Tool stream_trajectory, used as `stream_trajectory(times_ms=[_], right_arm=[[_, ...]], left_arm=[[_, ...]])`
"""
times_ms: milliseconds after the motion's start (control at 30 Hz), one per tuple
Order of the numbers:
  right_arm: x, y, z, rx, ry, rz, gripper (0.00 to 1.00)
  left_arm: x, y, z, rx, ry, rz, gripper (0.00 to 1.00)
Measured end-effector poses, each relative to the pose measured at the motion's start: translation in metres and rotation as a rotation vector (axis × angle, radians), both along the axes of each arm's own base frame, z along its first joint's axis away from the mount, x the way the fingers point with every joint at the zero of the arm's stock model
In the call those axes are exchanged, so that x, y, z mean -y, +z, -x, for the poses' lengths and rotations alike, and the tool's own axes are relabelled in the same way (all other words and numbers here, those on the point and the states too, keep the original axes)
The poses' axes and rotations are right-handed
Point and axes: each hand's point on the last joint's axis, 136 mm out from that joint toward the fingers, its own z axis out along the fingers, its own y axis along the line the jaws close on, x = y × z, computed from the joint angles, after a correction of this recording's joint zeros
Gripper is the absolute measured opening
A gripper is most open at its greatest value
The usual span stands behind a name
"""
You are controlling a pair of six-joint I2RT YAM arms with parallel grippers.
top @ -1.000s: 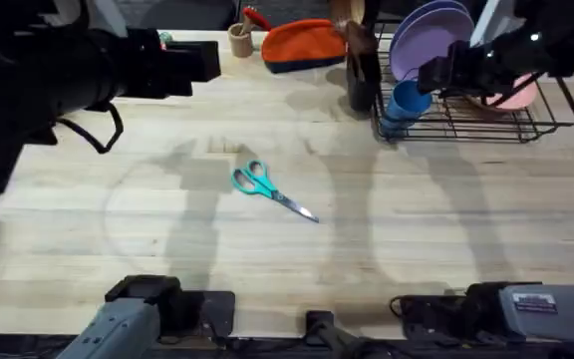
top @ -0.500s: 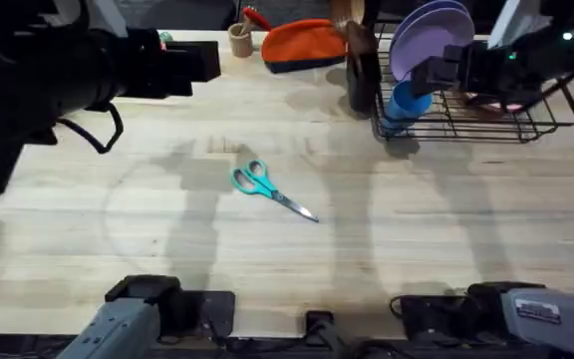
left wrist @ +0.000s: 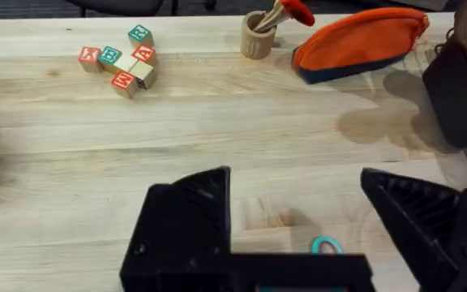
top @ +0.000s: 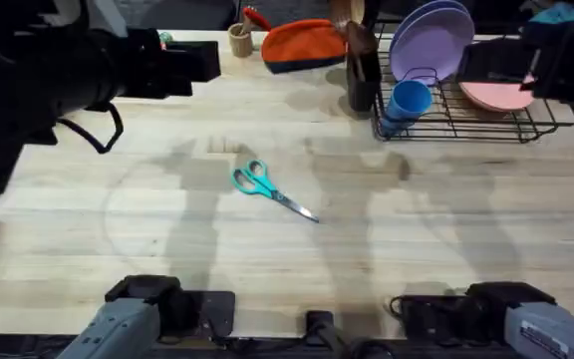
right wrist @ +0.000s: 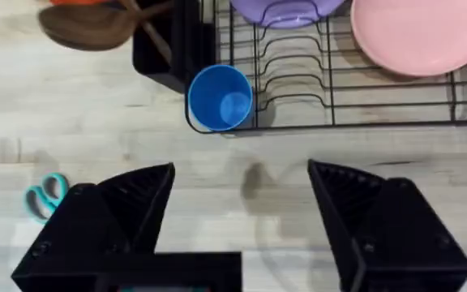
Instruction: Pick up the cup on the table and put them onto the rack.
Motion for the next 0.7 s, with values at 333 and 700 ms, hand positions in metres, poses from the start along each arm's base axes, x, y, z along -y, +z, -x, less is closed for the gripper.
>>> stream_trajectory(times_ms=[333, 700], right_arm=[[0.001, 0.018, 0.023, 0.059, 0.000, -0.001, 0.997], [0.001, 0.018, 0.022, 0.060, 0.000, -0.001, 0.997]], left_arm=[[0.000, 0.000, 0.000, 0.000, 0.000, 0.000, 0.993], [0.000, 0.000, 0.000, 0.000, 0.000, 0.000, 0.993]])
